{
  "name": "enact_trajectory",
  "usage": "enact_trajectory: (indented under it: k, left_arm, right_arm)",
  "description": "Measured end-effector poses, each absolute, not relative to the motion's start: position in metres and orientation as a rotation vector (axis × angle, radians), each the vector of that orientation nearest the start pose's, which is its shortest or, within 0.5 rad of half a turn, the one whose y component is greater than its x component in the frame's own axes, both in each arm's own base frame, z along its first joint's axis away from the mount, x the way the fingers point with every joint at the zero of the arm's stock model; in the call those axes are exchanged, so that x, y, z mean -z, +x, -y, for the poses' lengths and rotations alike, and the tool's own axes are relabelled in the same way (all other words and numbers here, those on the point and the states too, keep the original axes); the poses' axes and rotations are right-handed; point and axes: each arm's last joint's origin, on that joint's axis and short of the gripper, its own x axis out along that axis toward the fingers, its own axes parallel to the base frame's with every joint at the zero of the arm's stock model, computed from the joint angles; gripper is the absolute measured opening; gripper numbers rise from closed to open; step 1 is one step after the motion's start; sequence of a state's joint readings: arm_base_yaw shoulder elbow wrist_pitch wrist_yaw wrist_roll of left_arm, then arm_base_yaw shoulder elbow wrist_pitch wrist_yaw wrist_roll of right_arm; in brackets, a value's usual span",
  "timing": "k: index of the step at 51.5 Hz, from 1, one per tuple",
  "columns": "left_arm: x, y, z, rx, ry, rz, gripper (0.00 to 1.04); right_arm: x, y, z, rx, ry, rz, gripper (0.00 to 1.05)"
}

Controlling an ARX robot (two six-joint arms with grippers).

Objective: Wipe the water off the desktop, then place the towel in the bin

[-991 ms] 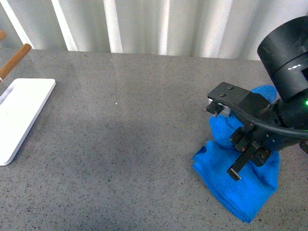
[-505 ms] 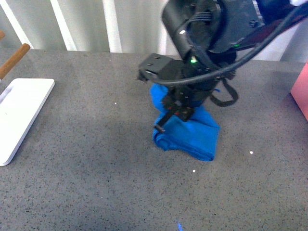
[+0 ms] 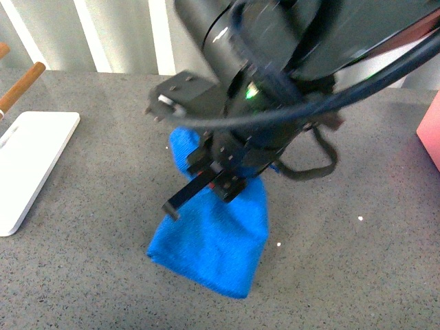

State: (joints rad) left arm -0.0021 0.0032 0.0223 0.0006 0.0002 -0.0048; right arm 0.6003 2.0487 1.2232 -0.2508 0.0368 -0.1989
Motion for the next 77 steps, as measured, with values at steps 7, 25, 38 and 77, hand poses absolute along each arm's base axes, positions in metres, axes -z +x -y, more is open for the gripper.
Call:
enact_trajectory:
  k: [7, 25, 38, 77]
  left_arm:
    - [-0.171, 0.096, 0.0, 0.002, -0.005, 0.02, 0.98]
    - [-0.171, 0.096, 0.0, 0.002, -0.005, 0.02, 0.98]
    - [-0.171, 0.096, 0.0, 0.002, -0.005, 0.02, 0.98]
    - [-0.171, 0.096, 0.0, 0.002, -0.005, 0.02, 0.98]
  right_arm:
    - [-0.163, 0.33, -0.191, -0.405, -0.501, -0.896, 0.06]
    - [-0.308, 0.326, -0.082, 0.13, -0.48, -0.787, 0.06]
    - [-0.314, 0.319, 0.02, 0.341, -0.376, -0.981, 0.06]
    - [-0.258, 0.322, 0.079, 0.375, -0.337, -1.07, 0.06]
